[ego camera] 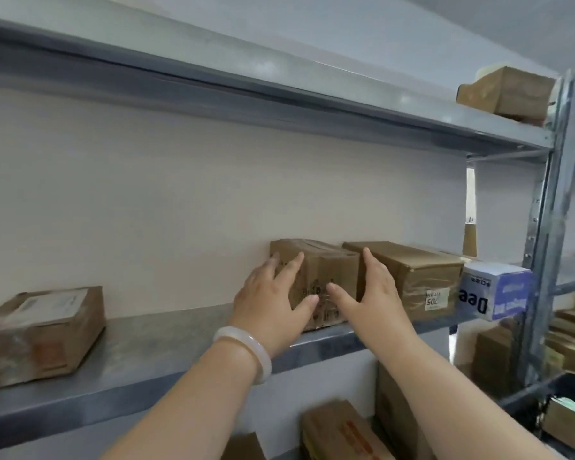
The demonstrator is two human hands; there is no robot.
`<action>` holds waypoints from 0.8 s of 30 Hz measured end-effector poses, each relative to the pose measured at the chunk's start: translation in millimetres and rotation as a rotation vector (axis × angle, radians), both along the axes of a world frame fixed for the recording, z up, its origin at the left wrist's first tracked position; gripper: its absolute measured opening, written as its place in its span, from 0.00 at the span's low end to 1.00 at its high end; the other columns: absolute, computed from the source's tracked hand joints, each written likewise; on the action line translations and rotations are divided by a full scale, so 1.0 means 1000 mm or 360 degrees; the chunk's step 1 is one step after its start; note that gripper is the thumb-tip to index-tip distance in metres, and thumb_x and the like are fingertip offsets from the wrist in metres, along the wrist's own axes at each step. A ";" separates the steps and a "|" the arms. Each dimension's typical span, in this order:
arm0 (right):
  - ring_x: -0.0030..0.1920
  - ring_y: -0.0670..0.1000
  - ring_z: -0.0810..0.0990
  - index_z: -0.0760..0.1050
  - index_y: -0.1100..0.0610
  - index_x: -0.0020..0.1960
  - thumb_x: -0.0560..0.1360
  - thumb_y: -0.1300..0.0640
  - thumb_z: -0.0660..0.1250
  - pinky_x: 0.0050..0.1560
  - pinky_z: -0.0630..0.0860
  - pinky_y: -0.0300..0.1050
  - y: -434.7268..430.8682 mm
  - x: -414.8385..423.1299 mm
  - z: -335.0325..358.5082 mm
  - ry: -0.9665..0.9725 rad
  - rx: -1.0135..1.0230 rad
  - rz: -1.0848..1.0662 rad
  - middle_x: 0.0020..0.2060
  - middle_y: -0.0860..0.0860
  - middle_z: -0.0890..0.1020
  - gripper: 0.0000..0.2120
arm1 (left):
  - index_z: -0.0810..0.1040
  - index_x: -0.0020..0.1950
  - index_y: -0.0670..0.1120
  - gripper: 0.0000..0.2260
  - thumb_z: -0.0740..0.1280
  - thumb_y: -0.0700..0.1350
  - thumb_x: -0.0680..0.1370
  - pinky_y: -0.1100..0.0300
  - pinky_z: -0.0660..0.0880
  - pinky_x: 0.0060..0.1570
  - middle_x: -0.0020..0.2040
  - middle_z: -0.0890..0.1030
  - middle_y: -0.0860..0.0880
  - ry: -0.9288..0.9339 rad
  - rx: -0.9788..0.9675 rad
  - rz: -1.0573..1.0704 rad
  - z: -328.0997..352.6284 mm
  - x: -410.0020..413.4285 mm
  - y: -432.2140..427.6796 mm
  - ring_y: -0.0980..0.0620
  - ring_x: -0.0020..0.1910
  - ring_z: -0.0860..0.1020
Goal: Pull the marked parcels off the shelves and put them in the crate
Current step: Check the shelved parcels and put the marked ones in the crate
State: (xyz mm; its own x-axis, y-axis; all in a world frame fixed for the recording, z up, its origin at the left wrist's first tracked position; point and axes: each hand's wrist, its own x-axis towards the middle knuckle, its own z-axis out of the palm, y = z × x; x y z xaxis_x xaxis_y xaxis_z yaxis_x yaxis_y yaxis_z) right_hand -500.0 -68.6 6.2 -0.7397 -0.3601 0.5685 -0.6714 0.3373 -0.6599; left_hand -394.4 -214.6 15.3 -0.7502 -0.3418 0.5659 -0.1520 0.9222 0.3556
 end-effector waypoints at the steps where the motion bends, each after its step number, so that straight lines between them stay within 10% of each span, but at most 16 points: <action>1: 0.77 0.48 0.53 0.45 0.44 0.79 0.73 0.38 0.68 0.72 0.56 0.49 -0.001 -0.011 0.002 -0.0053 -0.0034 0.0036 0.78 0.46 0.53 0.44 | 0.53 0.79 0.60 0.31 0.61 0.62 0.78 0.51 0.57 0.73 0.79 0.56 0.47 -0.0008 0.0055 0.0019 0.004 -0.007 0.002 0.47 0.77 0.54; 14: 0.60 0.48 0.74 0.65 0.48 0.70 0.72 0.39 0.69 0.50 0.69 0.40 -0.016 -0.068 0.008 -0.0654 -0.0578 0.0536 0.64 0.49 0.74 0.31 | 0.72 0.68 0.57 0.18 0.65 0.57 0.78 0.67 0.70 0.52 0.60 0.78 0.57 0.0433 0.0705 0.0094 0.006 -0.046 0.022 0.62 0.54 0.75; 19: 0.53 0.37 0.77 0.69 0.40 0.55 0.73 0.45 0.70 0.44 0.72 0.31 -0.018 -0.045 0.012 -0.0372 -0.0768 0.0741 0.53 0.39 0.77 0.14 | 0.74 0.49 0.57 0.09 0.65 0.60 0.77 0.64 0.69 0.44 0.50 0.79 0.58 0.0695 0.0776 0.0263 0.016 -0.027 0.019 0.59 0.50 0.77; 24: 0.64 0.34 0.69 0.68 0.40 0.66 0.75 0.50 0.68 0.61 0.68 0.30 -0.022 -0.008 0.003 0.0183 -0.0559 0.0799 0.62 0.35 0.72 0.21 | 0.68 0.62 0.58 0.25 0.67 0.68 0.71 0.65 0.71 0.45 0.53 0.76 0.59 0.0613 0.1028 0.0214 0.022 -0.009 0.013 0.60 0.51 0.76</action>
